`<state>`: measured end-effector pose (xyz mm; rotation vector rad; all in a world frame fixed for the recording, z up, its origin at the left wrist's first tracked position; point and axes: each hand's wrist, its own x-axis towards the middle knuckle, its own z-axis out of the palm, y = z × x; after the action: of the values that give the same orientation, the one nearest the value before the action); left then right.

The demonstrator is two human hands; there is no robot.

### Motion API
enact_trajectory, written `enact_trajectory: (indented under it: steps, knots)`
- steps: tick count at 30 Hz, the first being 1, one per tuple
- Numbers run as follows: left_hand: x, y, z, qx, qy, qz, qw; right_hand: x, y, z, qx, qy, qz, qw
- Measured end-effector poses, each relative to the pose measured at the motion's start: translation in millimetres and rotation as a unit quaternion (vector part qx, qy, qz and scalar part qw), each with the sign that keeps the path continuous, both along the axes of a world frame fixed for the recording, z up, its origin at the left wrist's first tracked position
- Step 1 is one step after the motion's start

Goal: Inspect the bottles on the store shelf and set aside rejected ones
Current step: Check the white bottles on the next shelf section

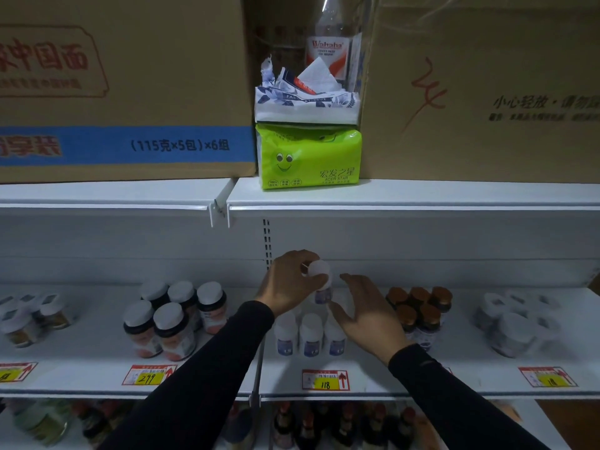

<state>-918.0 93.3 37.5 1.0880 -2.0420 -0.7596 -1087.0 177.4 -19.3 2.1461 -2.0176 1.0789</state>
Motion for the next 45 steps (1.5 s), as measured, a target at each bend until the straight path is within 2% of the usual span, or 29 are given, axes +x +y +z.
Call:
enact_trajectory:
  steps: [5,8,16,21,26,33,39,45]
  knots:
    - [-6,-18,-25,0.018,-0.017,0.027,0.999,-14,-7,-7,0.055,0.072,-0.01,0.996]
    - [-10,-25,-42,0.034,-0.045,0.021,0.998,-19,-7,-8,0.11,0.068,-0.015,0.991]
    - [-15,-34,-74,0.065,-0.14,0.006,0.988,-24,-11,-14,0.165,0.068,-0.017,0.984]
    - [-16,-38,-83,0.084,-0.18,0.003,0.98,-24,-14,-17,0.176,0.079,-0.018,0.981]
    - [-14,-37,-84,0.097,-0.177,-0.008,0.979,-22,-15,-16,0.197,0.079,-0.021,0.977]
    - [8,-42,-72,0.07,-0.176,0.042,0.981,-15,-19,-8,0.198,0.07,-0.016,0.978]
    - [15,-41,-76,0.139,-0.234,0.062,0.96,0,-20,-2,0.199,0.075,0.0,0.977]
    - [13,-37,-72,0.118,-0.234,0.067,0.963,7,-16,1,0.19,0.08,0.002,0.978]
